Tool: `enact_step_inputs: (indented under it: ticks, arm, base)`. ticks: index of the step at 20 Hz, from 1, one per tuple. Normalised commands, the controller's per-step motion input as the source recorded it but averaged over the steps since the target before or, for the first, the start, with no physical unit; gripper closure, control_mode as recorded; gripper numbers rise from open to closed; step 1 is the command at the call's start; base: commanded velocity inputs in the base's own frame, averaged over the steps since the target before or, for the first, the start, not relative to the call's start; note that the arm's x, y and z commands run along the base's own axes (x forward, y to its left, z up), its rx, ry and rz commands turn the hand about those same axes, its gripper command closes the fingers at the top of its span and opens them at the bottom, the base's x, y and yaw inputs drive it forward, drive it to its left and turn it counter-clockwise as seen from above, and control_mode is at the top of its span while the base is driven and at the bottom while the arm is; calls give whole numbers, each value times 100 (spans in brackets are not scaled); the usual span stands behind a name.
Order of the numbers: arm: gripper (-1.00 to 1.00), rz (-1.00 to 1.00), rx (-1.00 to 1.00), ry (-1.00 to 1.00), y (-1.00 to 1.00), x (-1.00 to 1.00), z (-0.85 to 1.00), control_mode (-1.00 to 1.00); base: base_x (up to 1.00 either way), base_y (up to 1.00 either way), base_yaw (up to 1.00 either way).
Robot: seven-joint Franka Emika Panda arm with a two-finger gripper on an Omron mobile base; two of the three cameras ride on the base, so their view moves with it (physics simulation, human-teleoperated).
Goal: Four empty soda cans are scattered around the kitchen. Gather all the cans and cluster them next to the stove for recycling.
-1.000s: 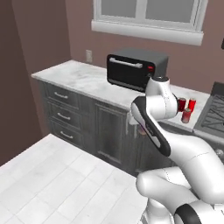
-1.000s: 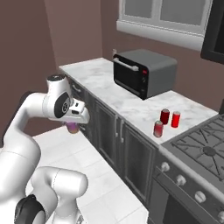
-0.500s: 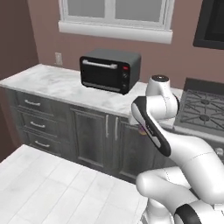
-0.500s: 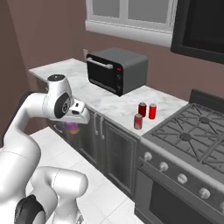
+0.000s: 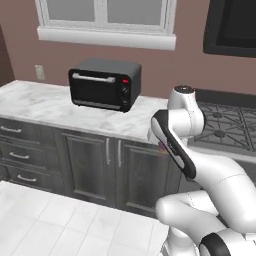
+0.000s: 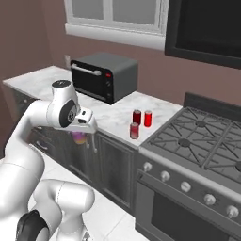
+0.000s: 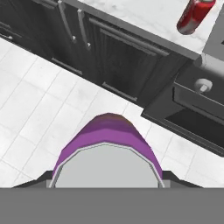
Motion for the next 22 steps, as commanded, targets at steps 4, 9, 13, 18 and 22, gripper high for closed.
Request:
enact_step_inputs:
  ticks: [4, 9, 13, 18, 22]
  arm:
    - [100, 0, 0, 0, 0, 0, 0, 100]
    - [100, 0, 0, 0, 0, 0, 0, 100]
    - [100, 0, 0, 0, 0, 0, 0, 100]
    - [100, 0, 0, 0, 0, 0, 0, 100]
    - [100, 0, 0, 0, 0, 0, 0, 100]
  base:
    - [53, 37, -28]
    - [56, 44, -28]
    - [46, 37, -26]
    - [41, 14, -26]
    - [42, 0, -25]
